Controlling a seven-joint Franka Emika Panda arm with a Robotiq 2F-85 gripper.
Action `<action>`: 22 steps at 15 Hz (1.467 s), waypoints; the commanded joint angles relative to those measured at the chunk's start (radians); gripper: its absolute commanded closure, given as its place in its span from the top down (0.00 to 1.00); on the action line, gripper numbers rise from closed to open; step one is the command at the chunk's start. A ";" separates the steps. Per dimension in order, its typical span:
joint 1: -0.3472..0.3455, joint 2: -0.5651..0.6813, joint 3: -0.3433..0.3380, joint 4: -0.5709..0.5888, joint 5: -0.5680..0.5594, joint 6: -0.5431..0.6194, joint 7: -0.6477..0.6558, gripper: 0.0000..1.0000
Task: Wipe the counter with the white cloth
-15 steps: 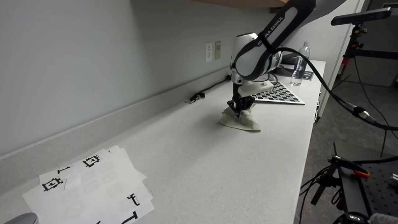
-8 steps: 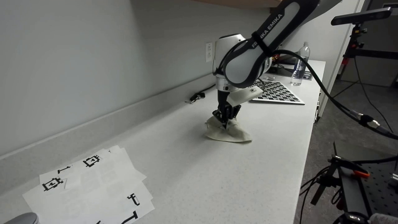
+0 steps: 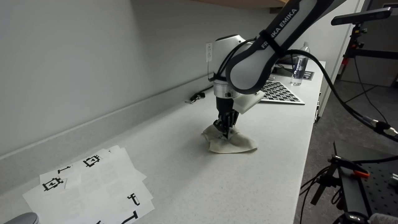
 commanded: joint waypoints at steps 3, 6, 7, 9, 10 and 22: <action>0.002 -0.055 0.016 -0.098 -0.031 -0.027 -0.094 0.03; -0.003 -0.062 0.002 -0.094 -0.066 -0.054 -0.122 0.03; -0.006 -0.065 -0.001 -0.093 -0.078 -0.060 -0.132 0.38; -0.011 -0.068 -0.007 -0.091 -0.096 -0.076 -0.146 0.44; -0.013 -0.070 -0.011 -0.092 -0.102 -0.081 -0.151 0.53; -0.056 -0.151 -0.054 -0.117 -0.084 -0.116 -0.139 1.00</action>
